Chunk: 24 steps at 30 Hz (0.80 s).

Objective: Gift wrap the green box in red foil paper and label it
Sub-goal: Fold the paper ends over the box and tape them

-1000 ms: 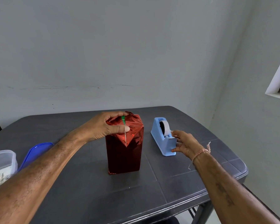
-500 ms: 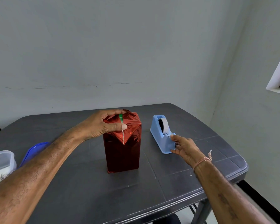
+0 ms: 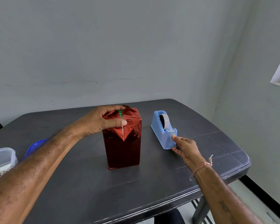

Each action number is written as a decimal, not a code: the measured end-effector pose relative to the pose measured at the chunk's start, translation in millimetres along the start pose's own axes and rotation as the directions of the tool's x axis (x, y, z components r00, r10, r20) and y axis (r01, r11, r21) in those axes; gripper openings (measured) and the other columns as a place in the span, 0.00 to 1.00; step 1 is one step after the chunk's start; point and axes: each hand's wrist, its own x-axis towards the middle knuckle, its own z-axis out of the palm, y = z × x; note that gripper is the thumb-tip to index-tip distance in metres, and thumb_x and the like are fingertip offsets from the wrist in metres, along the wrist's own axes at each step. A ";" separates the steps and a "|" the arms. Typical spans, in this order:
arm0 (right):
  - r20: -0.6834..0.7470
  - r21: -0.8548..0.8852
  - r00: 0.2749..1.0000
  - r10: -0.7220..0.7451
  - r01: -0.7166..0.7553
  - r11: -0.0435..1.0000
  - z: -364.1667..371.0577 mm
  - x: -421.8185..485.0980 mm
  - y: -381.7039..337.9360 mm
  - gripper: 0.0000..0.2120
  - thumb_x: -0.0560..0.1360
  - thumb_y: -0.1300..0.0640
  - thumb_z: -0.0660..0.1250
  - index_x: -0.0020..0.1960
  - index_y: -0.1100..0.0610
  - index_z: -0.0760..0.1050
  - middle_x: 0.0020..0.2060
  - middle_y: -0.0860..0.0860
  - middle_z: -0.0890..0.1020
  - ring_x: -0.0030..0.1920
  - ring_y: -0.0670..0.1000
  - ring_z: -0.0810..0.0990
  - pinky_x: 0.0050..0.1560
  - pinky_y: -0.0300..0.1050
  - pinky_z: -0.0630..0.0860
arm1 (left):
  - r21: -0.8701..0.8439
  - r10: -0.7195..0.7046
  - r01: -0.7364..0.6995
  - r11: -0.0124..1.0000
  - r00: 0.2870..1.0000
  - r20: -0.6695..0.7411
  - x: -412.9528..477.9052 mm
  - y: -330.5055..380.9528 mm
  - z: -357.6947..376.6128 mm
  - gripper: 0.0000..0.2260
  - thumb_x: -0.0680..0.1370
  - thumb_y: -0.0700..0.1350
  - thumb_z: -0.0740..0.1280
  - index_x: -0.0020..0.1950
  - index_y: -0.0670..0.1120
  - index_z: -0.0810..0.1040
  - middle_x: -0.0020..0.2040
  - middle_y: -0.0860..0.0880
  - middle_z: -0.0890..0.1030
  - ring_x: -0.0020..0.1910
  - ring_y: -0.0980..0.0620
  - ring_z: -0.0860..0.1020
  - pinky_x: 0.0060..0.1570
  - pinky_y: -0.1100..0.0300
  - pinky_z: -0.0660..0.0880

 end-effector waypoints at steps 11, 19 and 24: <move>-0.014 0.040 1.000 -0.015 0.016 0.999 0.0 -0.1 11.4 0.11 0.77 0.54 0.73 0.49 0.62 0.81 0.52 0.58 0.84 0.53 0.54 0.83 0.58 0.49 0.82 | 0.001 -0.010 0.010 1.000 1.000 0.007 0.1 1.1 -0.4 0.22 0.70 0.55 0.75 0.63 0.68 0.77 0.61 0.63 0.80 0.56 0.70 0.79 0.55 0.69 0.74; -0.064 0.002 0.998 -0.015 0.015 1.000 2.3 2.9 12.8 0.09 0.76 0.54 0.73 0.46 0.61 0.82 0.50 0.57 0.84 0.54 0.55 0.82 0.57 0.51 0.82 | 0.009 0.001 -0.001 1.000 1.000 -0.003 0.5 -2.8 -0.6 0.24 0.71 0.55 0.76 0.67 0.65 0.78 0.62 0.61 0.81 0.59 0.65 0.79 0.57 0.67 0.75; -0.070 0.012 0.997 -0.013 0.014 1.000 4.8 4.7 12.8 0.09 0.76 0.56 0.73 0.45 0.62 0.81 0.47 0.55 0.83 0.52 0.54 0.82 0.57 0.51 0.82 | 0.006 -0.017 0.017 1.000 1.000 -0.005 1.7 -3.0 -0.8 0.25 0.70 0.56 0.76 0.66 0.66 0.78 0.62 0.61 0.81 0.59 0.64 0.79 0.59 0.63 0.75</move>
